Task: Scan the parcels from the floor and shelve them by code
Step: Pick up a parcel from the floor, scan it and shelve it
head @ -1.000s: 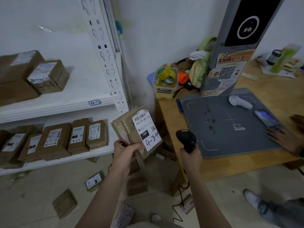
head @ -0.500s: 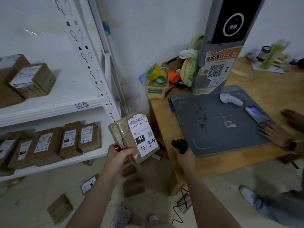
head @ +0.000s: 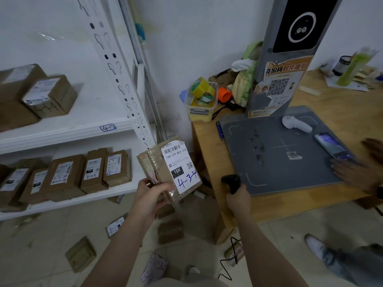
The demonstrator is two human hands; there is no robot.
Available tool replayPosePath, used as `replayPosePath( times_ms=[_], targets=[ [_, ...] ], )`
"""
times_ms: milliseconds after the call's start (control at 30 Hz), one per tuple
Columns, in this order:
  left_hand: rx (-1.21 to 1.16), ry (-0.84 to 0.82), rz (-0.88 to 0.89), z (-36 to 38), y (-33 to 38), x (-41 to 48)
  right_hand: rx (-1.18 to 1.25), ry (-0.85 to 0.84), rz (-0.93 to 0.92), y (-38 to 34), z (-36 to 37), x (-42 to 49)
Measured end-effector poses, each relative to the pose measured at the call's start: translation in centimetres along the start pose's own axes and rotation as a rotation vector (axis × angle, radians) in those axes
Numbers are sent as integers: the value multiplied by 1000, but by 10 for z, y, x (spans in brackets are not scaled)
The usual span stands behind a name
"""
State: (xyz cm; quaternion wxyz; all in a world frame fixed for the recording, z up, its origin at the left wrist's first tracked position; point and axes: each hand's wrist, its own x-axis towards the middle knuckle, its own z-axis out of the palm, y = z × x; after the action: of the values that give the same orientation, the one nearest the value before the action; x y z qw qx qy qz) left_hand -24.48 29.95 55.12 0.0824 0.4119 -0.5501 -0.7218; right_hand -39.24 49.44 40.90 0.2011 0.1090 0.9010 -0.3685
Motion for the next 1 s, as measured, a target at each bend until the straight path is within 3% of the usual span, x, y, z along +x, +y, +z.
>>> replayPosePath(
  times_ms=[267, 533, 667, 1000],
  targets=[
    [-48, 17, 5, -12, 4, -8, -78, 187, 38, -7, 6, -19],
    [-173, 86, 28, -52, 9, -19, 35, 442, -233, -68, 18, -65],
    [-257, 141, 53, -91, 17, -31, 186, 337, -457, -125, 25, -112],
    [-419, 262, 203, -237, 36, -106, 504, -164, -872, -237, 91, -293]
  ],
)
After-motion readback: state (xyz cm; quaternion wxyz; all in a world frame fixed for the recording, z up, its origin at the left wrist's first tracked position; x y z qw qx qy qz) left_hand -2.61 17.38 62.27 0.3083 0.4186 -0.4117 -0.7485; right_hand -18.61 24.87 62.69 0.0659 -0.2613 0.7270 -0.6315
